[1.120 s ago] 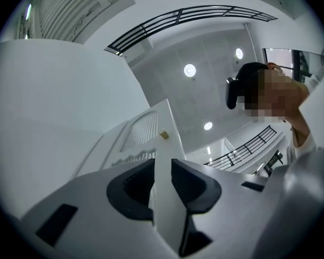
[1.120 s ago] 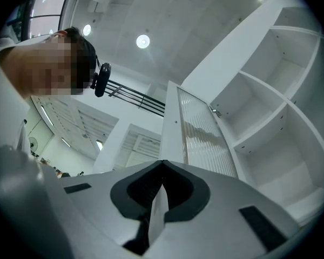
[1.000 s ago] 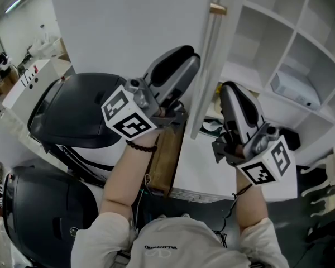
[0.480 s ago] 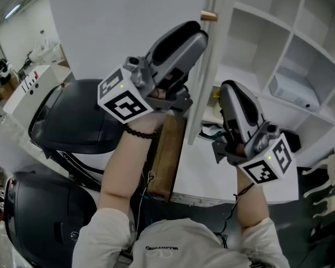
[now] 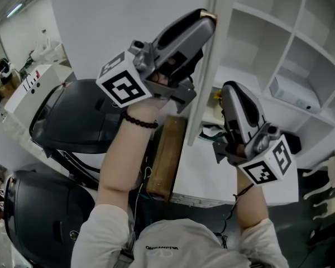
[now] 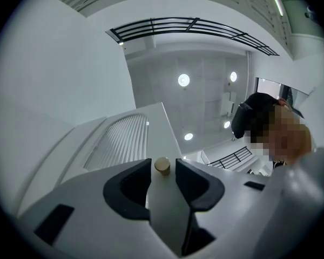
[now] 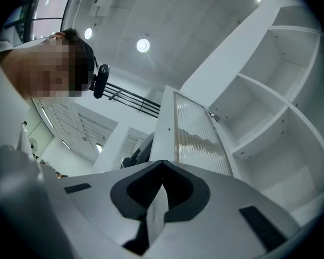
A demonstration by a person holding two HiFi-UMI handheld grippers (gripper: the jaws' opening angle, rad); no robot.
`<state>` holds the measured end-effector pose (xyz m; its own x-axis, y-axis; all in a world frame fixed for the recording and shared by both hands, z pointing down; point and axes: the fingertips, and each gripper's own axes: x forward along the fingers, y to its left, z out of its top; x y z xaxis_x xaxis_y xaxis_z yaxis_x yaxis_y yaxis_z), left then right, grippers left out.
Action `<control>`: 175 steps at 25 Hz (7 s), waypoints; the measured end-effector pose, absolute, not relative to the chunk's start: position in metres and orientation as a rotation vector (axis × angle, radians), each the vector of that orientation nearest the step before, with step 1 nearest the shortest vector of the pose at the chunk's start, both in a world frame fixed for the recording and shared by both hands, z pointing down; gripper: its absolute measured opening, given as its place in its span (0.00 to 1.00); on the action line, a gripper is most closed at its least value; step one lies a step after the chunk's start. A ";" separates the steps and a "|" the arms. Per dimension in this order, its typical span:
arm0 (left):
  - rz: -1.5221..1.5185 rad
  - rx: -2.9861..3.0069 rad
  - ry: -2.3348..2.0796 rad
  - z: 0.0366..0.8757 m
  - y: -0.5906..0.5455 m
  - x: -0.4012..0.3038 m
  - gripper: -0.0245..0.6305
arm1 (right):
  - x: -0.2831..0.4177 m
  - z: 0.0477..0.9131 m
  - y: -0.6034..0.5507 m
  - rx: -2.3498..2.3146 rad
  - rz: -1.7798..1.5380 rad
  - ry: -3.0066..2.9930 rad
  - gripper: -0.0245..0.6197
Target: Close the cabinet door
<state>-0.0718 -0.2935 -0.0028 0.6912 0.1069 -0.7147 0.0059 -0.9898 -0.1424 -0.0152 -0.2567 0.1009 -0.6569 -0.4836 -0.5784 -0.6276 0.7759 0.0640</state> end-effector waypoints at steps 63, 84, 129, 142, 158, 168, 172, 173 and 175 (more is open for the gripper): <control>0.872 -2.448 0.553 -0.001 -0.322 0.170 0.15 | 0.218 0.150 -0.290 -1.457 0.452 2.270 0.05; 0.766 -2.352 0.677 0.000 -0.353 0.206 0.15 | 0.243 0.172 -0.332 -1.508 0.410 2.291 0.05; 0.482 -2.313 0.861 0.001 -0.426 0.255 0.16 | 0.264 0.206 -0.399 -1.567 0.323 2.312 0.05; 0.443 -2.309 0.905 0.000 -0.442 0.260 0.16 | 0.264 0.213 -0.397 -1.582 0.306 2.318 0.05; 0.429 -2.291 0.927 0.002 -0.459 0.267 0.17 | 0.275 0.221 -0.411 -1.633 0.287 2.301 0.05; 0.446 -2.299 0.926 0.002 -0.459 0.266 0.17 | 0.278 0.230 -0.408 -1.658 0.252 2.302 0.05; 0.502 -2.345 0.849 0.009 -0.452 0.261 0.17 | 0.277 0.237 -0.405 -1.669 0.231 2.299 0.05; 0.517 -2.340 0.845 0.014 -0.450 0.257 0.17 | 0.277 0.239 -0.404 -1.673 0.225 2.299 0.05; 0.550 -2.325 0.860 0.026 -0.445 0.244 0.17 | 0.276 0.245 -0.401 -1.679 0.214 2.302 0.05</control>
